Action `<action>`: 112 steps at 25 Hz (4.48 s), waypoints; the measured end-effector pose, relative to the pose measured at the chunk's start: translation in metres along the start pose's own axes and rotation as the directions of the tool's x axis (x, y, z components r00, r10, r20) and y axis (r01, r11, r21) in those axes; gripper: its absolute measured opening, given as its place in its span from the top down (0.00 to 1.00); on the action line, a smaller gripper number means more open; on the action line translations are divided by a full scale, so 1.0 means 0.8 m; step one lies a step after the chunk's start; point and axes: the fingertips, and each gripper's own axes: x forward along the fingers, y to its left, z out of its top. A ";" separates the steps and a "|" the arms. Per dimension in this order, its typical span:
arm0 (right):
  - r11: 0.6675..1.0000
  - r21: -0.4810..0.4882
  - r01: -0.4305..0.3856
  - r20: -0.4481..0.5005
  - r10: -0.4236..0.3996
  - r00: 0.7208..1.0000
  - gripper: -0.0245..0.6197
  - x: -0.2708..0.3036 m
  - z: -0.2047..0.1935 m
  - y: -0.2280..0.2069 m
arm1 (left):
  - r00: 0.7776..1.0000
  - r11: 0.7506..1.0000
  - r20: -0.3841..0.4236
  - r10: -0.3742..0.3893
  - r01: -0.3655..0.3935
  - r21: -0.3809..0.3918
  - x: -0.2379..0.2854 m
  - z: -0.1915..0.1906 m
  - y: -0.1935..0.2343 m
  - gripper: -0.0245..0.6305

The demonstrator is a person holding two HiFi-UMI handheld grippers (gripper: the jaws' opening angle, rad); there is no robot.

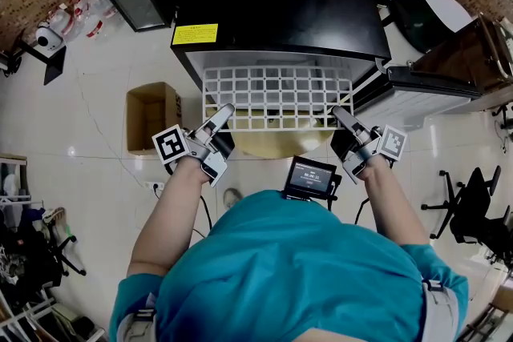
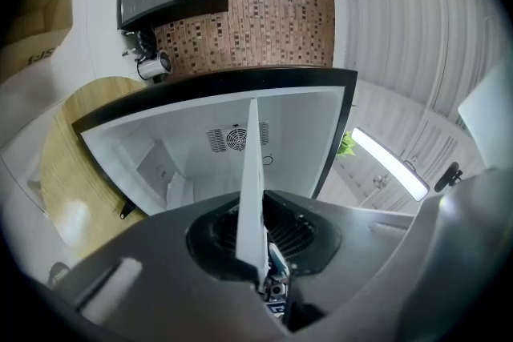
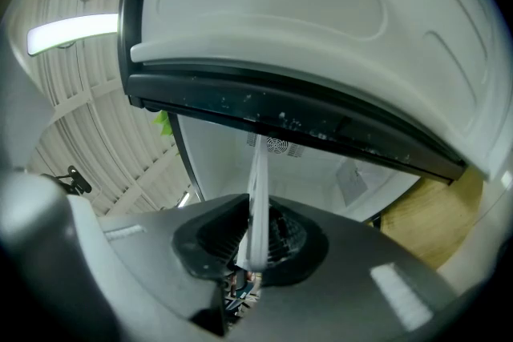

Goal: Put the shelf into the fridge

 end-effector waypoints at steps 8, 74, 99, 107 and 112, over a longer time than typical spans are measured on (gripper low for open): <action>0.999 -0.039 0.021 -0.031 -0.023 0.999 0.91 0.003 0.001 -0.004 | 0.999 0.999 -0.011 -0.045 0.045 -0.007 0.014 0.017 -0.007 0.91; 0.984 -0.091 -0.155 0.575 0.179 0.799 0.91 0.071 0.104 -0.053 | 0.907 0.882 0.134 -0.399 0.340 0.326 0.173 0.048 -0.059 0.90; 0.983 -0.061 -0.172 0.706 0.164 0.689 0.92 0.077 0.125 -0.069 | 0.863 0.865 0.240 -0.446 0.346 0.362 0.196 0.062 -0.068 0.89; 0.983 -0.048 -0.178 0.704 0.160 0.692 0.91 0.077 0.125 -0.073 | 0.855 0.855 0.231 -0.464 0.364 0.370 0.196 0.062 -0.073 0.88; 0.982 -0.009 -0.187 0.692 0.141 0.708 0.90 0.074 0.122 -0.078 | 0.882 0.875 0.206 -0.424 0.340 0.346 0.195 0.054 -0.061 0.88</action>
